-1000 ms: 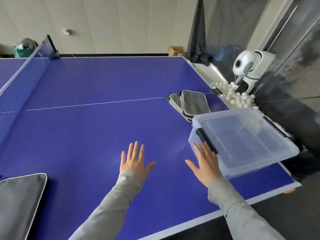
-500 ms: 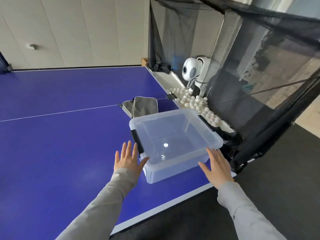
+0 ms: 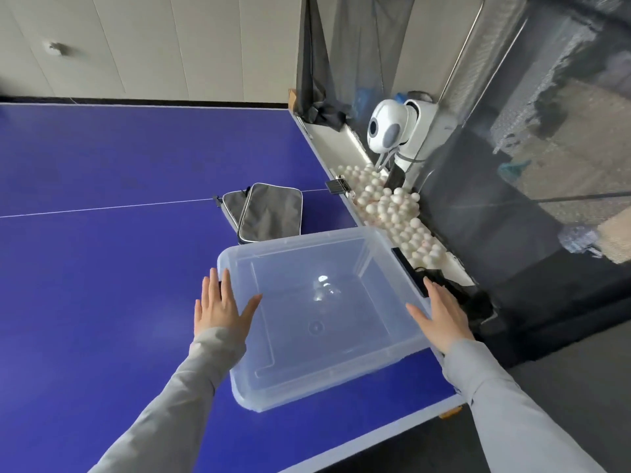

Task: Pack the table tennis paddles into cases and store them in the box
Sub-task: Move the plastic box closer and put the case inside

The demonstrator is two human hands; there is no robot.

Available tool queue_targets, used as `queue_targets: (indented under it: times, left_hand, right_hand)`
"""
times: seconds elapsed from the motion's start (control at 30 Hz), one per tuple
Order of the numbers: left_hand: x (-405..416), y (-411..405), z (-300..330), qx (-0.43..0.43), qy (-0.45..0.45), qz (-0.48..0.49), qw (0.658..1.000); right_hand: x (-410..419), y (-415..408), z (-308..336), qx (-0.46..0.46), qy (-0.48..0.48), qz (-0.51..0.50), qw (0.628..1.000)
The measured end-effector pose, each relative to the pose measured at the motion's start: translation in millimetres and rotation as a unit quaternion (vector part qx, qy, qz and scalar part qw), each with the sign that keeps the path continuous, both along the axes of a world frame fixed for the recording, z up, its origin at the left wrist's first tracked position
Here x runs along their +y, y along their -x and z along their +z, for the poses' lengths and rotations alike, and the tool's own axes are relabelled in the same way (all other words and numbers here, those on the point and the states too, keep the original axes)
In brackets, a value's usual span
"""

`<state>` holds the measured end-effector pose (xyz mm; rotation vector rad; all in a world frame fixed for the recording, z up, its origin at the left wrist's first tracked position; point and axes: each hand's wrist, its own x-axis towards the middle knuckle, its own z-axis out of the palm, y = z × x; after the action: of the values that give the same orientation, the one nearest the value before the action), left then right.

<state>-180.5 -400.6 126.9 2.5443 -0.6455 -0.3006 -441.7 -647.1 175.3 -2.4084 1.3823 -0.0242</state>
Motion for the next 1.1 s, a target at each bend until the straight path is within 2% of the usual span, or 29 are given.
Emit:
queue_targets:
  times: [0.1,0.17,0.3,0.47,0.57,0.77,0.9,1.1]
  left_hand:
    - [-7,-8,-5,0.081,0.111,0.057,0.989]
    - [-8,-6,-8,0.142,0.177,0.086,0.97]
    - [-4,0,-16,0.242,0.278,0.182,0.912]
    - [0,2,-21,0.325,0.359,0.22,0.847]
    - [0,5,-16,0.352,0.371,0.234,0.827]
    - [6,1,-16,0.37,0.346,0.251,0.825]
    - [7,1,-14,0.383,0.334,0.248,0.825]
    - [9,2,-11,0.435,0.356,0.245,0.79]
  right_hand:
    - [-39,-18,2,-0.062,-0.054,-0.037,0.996]
    - [-58,-30,-1,-0.077,-0.097,-0.055,0.991]
    - [-88,-51,-11,-0.117,-0.197,-0.068,0.971]
    - [-106,-56,-32,-0.119,-0.295,-0.082,0.945]
    - [-109,-54,-37,-0.183,-0.345,-0.096,0.915]
    - [-109,-55,-45,-0.257,-0.383,-0.091,0.882]
    - [-112,-55,-46,-0.273,-0.403,-0.092,0.869]
    - [-117,-50,-46,-0.277,-0.435,-0.096,0.852]
